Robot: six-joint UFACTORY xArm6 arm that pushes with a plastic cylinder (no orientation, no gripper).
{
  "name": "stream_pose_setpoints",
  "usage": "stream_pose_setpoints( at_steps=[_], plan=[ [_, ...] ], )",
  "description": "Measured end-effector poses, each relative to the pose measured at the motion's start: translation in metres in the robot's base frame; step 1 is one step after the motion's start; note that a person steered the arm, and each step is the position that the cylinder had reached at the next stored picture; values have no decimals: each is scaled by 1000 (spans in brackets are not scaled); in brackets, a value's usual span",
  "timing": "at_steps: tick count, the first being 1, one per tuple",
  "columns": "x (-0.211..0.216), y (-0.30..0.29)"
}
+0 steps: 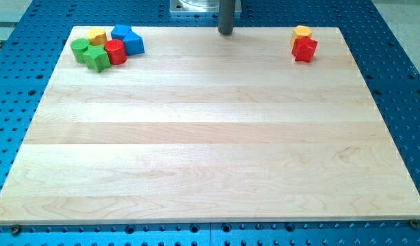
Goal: Place the cube bottom left to the triangle
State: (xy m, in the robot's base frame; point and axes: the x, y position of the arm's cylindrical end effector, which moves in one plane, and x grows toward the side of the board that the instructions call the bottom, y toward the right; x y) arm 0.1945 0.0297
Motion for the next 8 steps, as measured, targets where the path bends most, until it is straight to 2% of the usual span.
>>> stream_pose_setpoints(
  at_steps=[6, 7, 8],
  plan=[
    [-3, -237],
    [23, -232],
    [77, -178]
  ],
)
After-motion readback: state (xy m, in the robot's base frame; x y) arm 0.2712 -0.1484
